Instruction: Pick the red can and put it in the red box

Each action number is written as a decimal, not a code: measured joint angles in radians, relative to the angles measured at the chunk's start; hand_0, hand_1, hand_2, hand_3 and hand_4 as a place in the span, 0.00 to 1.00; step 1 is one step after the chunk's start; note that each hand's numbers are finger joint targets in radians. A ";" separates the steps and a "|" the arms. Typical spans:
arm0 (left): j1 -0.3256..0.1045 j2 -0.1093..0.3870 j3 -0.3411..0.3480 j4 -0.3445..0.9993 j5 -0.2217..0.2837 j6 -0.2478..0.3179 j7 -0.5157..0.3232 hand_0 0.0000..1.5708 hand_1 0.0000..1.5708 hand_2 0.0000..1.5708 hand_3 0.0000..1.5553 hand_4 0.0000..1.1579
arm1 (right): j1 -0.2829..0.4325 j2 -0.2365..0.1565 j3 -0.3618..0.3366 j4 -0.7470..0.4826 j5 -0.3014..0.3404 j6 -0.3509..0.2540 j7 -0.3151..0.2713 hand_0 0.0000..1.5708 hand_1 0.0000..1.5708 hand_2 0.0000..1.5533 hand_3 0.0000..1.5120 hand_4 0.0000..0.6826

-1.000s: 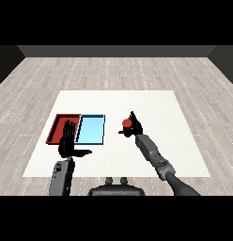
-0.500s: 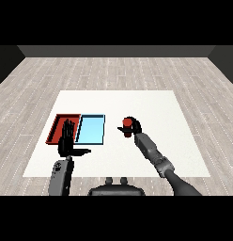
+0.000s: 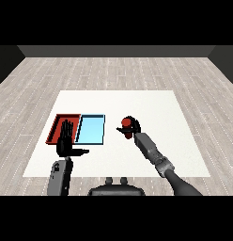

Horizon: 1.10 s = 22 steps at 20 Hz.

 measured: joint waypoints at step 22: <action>-0.017 -0.017 -0.103 -0.066 -0.048 0.018 0.075 0.00 0.00 0.00 0.00 0.00 | 0.179 -0.098 0.005 -0.609 0.063 -0.073 0.075 0.94 0.94 0.92 0.92 0.93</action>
